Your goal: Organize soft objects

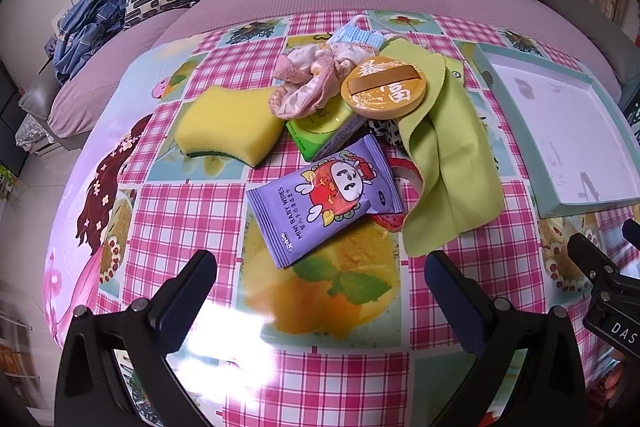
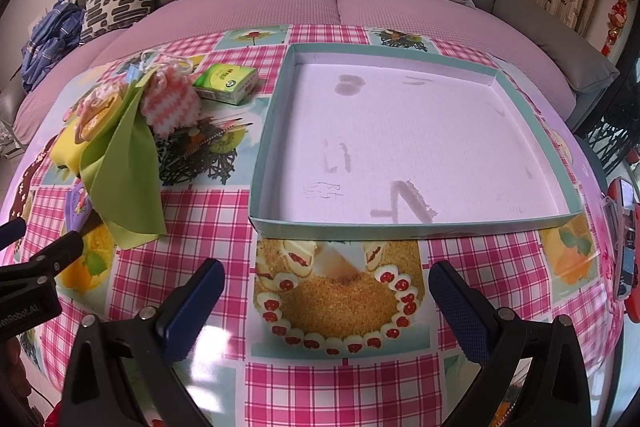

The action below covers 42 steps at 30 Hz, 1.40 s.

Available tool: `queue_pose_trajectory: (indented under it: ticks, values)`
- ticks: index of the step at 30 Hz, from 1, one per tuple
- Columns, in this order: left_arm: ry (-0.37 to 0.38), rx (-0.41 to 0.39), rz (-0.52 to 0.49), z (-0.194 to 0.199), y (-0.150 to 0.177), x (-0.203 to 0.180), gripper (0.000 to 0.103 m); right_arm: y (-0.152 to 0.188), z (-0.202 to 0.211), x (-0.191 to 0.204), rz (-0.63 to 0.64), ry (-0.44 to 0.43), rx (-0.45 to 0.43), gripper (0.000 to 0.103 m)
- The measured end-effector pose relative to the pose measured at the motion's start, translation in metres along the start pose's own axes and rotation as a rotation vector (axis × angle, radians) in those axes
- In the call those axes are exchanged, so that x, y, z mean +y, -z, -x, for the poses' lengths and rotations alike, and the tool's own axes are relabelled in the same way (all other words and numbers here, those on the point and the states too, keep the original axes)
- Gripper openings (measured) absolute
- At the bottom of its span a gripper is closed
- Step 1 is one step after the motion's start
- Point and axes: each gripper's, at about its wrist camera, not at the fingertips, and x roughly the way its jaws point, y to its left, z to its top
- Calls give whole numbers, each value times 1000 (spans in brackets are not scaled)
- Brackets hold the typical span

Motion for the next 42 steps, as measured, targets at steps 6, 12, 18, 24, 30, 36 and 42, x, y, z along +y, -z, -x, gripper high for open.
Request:
queue_pose_trajectory:
  ticks: [6,12,18,24,30,36,42]
  values:
    - [0,0,0,0,0,0,103,0,0,0,0,0,0,103]
    - [1,-2,0,1,-1,0,103,0,0,-1,0,1,-1,103]
    - [2,-7,1,3,-2,0,103,0,1,0,-1,1,-2,103]
    - [4,-12,2,4,-2,0,103,0,1,-1,-2,2,-5,103]
    - [4,-22,5,5,-2,0,103,-3,4,-3,-9,0,-22,103]
    - [5,-34,7,8,-3,1,103,-1,6,-4,-16,-2,-39,103]
    - [5,-42,9,10,-3,1,103,-1,7,-3,-16,-3,-44,103]
